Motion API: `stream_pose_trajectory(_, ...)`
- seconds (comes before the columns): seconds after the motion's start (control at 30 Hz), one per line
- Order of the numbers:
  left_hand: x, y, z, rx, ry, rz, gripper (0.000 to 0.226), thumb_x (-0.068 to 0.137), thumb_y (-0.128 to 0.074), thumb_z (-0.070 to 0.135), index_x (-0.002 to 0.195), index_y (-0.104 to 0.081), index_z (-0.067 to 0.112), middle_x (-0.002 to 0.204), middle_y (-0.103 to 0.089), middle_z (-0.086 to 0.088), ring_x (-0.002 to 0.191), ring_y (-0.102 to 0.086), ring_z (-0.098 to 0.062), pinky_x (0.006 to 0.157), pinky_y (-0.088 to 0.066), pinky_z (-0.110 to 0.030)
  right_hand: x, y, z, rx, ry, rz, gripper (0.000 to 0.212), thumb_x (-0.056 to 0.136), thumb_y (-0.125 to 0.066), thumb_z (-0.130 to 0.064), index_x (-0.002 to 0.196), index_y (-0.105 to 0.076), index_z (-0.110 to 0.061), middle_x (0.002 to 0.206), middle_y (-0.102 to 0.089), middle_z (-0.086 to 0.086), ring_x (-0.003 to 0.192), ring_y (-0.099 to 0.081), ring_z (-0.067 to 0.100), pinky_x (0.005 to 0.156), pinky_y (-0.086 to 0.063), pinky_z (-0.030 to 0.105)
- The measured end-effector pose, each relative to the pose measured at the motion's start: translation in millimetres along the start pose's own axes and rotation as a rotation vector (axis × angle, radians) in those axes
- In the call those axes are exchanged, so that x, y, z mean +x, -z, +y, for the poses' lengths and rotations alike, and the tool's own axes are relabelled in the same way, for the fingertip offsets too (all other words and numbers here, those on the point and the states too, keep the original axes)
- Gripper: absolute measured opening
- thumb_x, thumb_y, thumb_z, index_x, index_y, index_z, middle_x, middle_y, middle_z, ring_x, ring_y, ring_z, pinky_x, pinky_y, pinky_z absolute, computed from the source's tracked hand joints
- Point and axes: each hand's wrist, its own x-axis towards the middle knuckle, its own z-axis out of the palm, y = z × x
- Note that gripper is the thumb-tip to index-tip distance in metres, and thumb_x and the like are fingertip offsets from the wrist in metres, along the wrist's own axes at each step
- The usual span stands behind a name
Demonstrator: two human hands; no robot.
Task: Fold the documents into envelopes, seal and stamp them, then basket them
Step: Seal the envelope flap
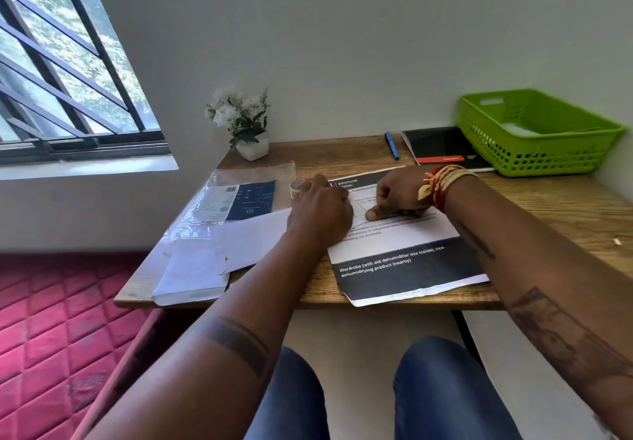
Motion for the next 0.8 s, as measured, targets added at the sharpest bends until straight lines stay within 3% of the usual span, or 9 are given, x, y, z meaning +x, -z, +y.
stream_pose_trajectory(0.17, 7, 2, 7, -0.018, 0.112, -0.008, 0.045, 0.099, -0.058, 0.055, 0.134, -0.064, 0.027, 0.143, -0.049, -0.012, 0.135, -0.04, -0.037, 0.108, -0.038, -0.048, -1, -2, 1, 0.0, 0.028, 0.007, 0.044, 0.078, -0.074, -0.062, 0.095, -0.07, -0.022, 0.08, -0.069, 0.0, 0.069, -0.06, 0.016, 0.065, -0.052, 0.03)
stream_pose_trajectory(0.37, 17, -1, 10, -0.057, 0.22, 0.015, 0.059, 0.092, -0.069, 0.053, 0.139, -0.053, 0.02, 0.145, -0.051, -0.015, 0.139, -0.039, -0.042, 0.109, -0.041, -0.055, -8, -7, 4, 0.099, 0.055, 0.032, 0.039, 0.08, -0.074, -0.059, 0.095, -0.07, -0.023, 0.078, -0.067, -0.005, 0.066, -0.056, 0.011, 0.058, -0.043, 0.025)
stream_pose_trajectory(0.47, 30, 1, 6, -0.059, 0.277, -0.06, 0.053, 0.09, -0.071, 0.056, 0.129, -0.064, 0.02, 0.141, -0.054, -0.015, 0.138, -0.04, -0.043, 0.107, -0.043, -0.057, -11, -10, 3, 0.079, 0.036, 0.093, 0.053, 0.086, -0.058, -0.071, 0.096, -0.07, -0.021, 0.082, -0.066, -0.003, 0.073, -0.057, 0.013, 0.066, -0.043, 0.029)
stream_pose_trajectory(0.57, 43, -1, 2, -0.11, 0.314, -0.063, 0.045, 0.087, -0.07, 0.059, 0.109, -0.073, 0.019, 0.126, -0.066, -0.013, 0.125, -0.052, -0.04, 0.099, -0.048, -0.051, -10, -13, -1, 0.04, 0.007, 0.128, 0.068, 0.09, -0.046, -0.075, 0.099, -0.072, -0.013, 0.092, -0.07, 0.004, 0.081, -0.06, 0.018, 0.077, -0.046, 0.034)
stream_pose_trajectory(0.7, 47, -4, 2, -0.076, 0.263, -0.074, 0.044, 0.088, -0.072, 0.055, 0.108, -0.07, 0.017, 0.118, -0.068, -0.011, 0.114, -0.057, -0.032, 0.089, -0.041, -0.043, -13, -19, -7, -0.021, 0.004, 0.123, 0.06, 0.087, -0.058, -0.07, 0.1, -0.071, -0.013, 0.101, -0.07, 0.006, 0.095, -0.064, 0.023, 0.084, -0.049, 0.036)
stream_pose_trajectory(0.8, 42, -2, 1, -0.029, 0.255, -0.08, 0.056, 0.084, -0.071, 0.065, 0.111, -0.068, 0.015, 0.123, -0.065, -0.014, 0.116, -0.056, -0.037, 0.096, -0.049, -0.05, -14, -21, -11, -0.033, 0.001, 0.127, 0.058, 0.087, -0.061, -0.066, 0.103, -0.072, -0.01, 0.106, -0.07, 0.009, 0.099, -0.065, 0.026, 0.089, -0.051, 0.038)
